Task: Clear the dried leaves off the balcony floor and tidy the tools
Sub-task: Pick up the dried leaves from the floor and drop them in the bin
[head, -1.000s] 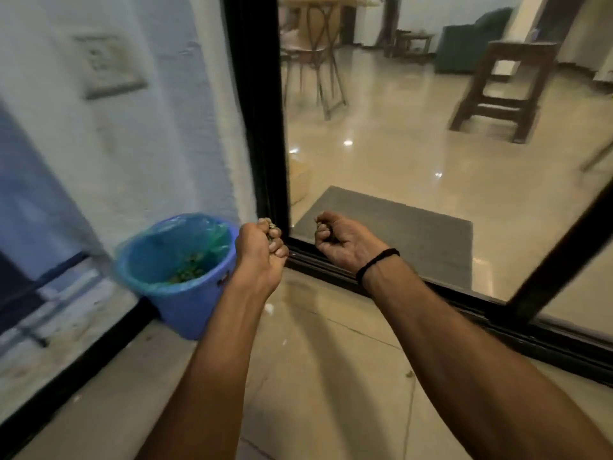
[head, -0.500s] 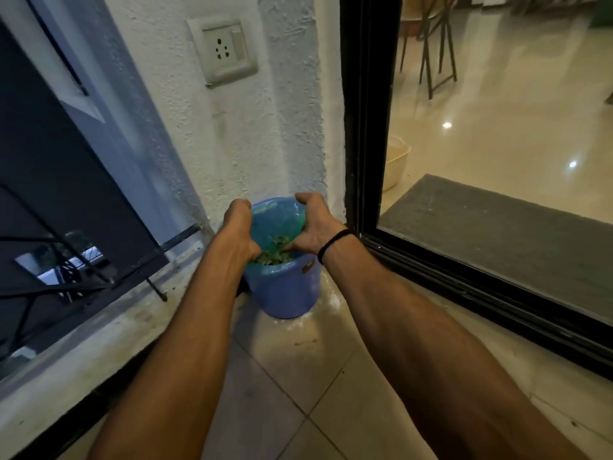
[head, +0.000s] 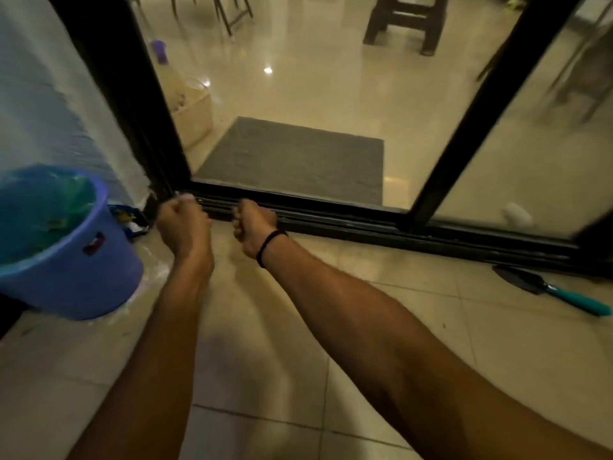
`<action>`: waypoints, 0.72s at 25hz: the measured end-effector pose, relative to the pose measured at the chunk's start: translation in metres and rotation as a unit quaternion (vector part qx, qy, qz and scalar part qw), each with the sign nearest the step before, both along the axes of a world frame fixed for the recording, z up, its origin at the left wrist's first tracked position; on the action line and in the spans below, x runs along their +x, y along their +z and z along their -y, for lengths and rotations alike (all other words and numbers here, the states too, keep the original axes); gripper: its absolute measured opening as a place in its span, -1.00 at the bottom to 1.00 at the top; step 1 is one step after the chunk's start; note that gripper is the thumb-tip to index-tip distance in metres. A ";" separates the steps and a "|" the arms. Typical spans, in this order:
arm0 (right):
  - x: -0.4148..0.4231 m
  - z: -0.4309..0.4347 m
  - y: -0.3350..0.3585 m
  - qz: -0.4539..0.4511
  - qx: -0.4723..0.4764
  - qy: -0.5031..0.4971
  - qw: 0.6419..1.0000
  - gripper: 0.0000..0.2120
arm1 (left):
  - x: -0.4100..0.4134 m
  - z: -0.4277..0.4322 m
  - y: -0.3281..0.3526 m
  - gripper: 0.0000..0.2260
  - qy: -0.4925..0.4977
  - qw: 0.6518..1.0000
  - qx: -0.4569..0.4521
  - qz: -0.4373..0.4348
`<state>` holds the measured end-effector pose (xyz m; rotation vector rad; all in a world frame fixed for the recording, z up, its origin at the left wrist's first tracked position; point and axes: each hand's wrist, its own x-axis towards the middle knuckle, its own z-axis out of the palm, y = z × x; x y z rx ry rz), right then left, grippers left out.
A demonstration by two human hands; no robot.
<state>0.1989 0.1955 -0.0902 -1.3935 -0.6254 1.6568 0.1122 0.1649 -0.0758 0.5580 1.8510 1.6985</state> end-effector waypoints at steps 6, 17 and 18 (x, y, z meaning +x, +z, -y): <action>0.198 0.063 -0.107 0.382 0.060 -0.011 0.922 -0.82 | 0.116 0.044 -0.110 -0.74 -0.362 0.896 -0.148 -0.210; 0.254 0.078 -0.166 0.513 0.127 0.040 0.848 -0.80 | 0.188 0.075 -0.182 -0.75 -0.388 0.850 -0.121 -0.335; 0.253 0.075 -0.167 0.535 0.137 0.043 0.833 -0.83 | 0.191 0.074 -0.183 -0.83 -0.379 0.849 -0.116 -0.349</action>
